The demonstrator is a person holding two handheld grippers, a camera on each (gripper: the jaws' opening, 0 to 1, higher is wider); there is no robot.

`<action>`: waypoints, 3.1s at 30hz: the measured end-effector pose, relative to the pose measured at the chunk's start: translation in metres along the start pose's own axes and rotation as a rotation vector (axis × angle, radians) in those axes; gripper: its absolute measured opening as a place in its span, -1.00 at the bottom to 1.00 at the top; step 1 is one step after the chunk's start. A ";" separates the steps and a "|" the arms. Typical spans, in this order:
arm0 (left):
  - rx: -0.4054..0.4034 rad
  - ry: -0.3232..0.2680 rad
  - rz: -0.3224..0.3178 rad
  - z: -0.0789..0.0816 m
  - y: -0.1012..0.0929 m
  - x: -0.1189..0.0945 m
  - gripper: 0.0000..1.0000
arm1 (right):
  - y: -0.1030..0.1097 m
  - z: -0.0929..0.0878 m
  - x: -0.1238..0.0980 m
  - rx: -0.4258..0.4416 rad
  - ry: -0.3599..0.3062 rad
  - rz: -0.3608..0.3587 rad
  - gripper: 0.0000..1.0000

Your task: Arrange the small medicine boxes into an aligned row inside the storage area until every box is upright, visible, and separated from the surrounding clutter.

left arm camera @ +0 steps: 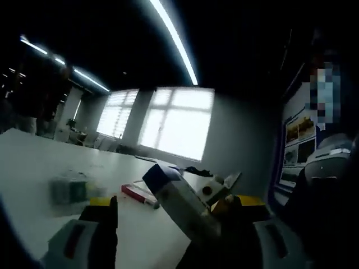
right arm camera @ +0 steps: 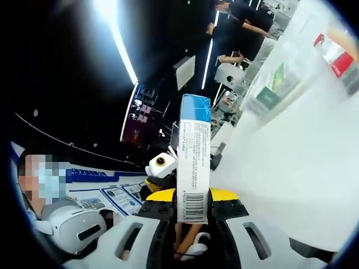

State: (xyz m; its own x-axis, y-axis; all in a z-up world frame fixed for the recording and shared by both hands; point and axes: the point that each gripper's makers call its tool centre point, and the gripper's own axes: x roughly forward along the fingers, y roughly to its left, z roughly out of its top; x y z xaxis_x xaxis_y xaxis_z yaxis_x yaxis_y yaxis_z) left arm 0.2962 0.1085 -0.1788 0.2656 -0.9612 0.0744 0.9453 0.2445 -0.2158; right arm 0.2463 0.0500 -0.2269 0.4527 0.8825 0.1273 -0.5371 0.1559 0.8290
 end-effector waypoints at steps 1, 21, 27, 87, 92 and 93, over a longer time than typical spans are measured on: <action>0.017 0.006 0.006 0.000 0.000 -0.001 0.91 | 0.000 0.002 -0.002 0.003 -0.004 -0.001 -0.63; 0.129 0.015 0.089 0.001 0.013 -0.014 0.99 | -0.004 0.010 -0.015 0.037 -0.019 0.007 -0.63; 0.145 0.013 0.102 0.000 0.019 -0.010 0.99 | -0.013 0.016 -0.023 0.036 -0.028 -0.005 -0.63; 0.274 0.064 0.189 -0.015 0.039 -0.026 0.99 | -0.027 0.033 -0.034 0.118 -0.035 -0.045 -0.63; 0.280 0.067 0.205 -0.005 0.047 -0.031 0.98 | -0.023 0.050 -0.031 0.102 -0.043 -0.071 -0.63; 0.277 0.067 0.206 -0.004 0.048 -0.032 0.98 | -0.022 0.053 -0.031 0.096 -0.043 -0.078 -0.63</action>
State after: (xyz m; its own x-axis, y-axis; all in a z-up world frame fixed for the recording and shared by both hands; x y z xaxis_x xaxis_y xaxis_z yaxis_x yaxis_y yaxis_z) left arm 0.3323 0.1501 -0.1952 0.4516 -0.8922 -0.0092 0.8911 0.4505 0.0538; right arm 0.2820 -0.0039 -0.2200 0.5217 0.8492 0.0816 -0.4295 0.1788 0.8852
